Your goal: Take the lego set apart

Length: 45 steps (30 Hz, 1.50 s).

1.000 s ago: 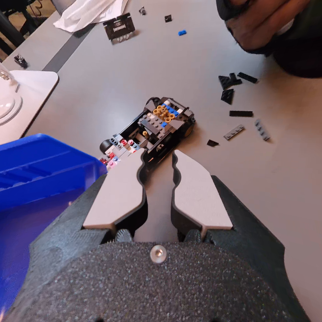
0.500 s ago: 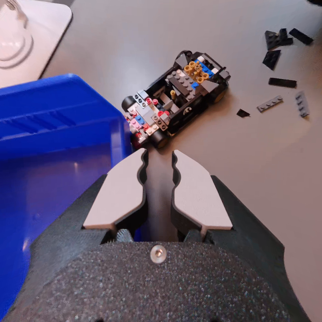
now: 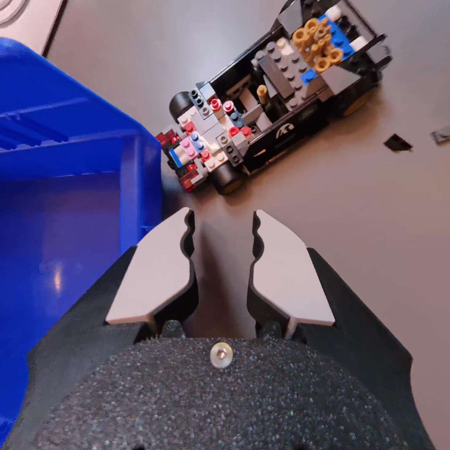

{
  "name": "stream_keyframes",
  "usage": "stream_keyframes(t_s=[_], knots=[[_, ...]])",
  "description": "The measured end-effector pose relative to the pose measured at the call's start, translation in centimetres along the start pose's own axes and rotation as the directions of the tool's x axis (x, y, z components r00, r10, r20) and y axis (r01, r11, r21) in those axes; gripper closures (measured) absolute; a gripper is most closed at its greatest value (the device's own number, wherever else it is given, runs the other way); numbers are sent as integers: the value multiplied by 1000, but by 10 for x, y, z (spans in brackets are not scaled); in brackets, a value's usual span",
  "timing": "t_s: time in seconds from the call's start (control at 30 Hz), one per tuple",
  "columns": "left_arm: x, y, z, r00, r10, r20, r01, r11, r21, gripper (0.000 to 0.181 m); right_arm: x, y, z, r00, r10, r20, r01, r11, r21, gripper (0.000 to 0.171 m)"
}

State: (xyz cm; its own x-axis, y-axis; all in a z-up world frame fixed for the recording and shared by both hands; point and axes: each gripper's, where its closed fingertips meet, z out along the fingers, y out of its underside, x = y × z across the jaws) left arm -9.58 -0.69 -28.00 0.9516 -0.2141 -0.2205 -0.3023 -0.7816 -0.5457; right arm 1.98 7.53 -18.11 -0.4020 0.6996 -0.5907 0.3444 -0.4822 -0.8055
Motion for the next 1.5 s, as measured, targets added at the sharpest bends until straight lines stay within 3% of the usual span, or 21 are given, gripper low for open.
stream_keyframes(t_s=[0.2, 0.4, 0.6, 0.87, 1.0, 1.13, 1.37, 1.5], knots=[[-4, -7, 7, 1000, -29, 1, 29, 998, 63, 127, 12, 6, -5, 997, 0, -82, -3, 999, -41, 168], [6, -16, 14, 992, -92, -87, 102, 988, 114, 125, 21, 0, -28, 975, -107, -196, 92, 992, -88, 168], [9, -19, 17, 985, -113, -127, 130, 982, 139, 128, 53, -12, -77, 857, -266, -442, 213, 963, -168, 168], [9, -20, 16, 990, -81, -119, 99, 982, 161, 129, 75, 17, -91, 772, -412, -485, 238, 893, -381, 168], [8, -21, 14, 994, -37, -102, 55, 983, 173, 130, 97, 21, -105, 581, -623, -524, 317, 766, -560, 168], [7, -26, 8, 994, -28, -107, 51, 976, 212, 130, 121, 13, -150, 358, -776, -519, 298, 622, -724, 168], [7, -43, 0, 987, -7, -160, 64, 933, 355, 132, 150, -22, -214, 281, -747, -603, 365, 664, -652, 163], [7, -56, -6, 980, -11, -197, 103, 882, 460, 133, 164, -36, -224, 344, -677, -651, 426, 730, -534, 163]])
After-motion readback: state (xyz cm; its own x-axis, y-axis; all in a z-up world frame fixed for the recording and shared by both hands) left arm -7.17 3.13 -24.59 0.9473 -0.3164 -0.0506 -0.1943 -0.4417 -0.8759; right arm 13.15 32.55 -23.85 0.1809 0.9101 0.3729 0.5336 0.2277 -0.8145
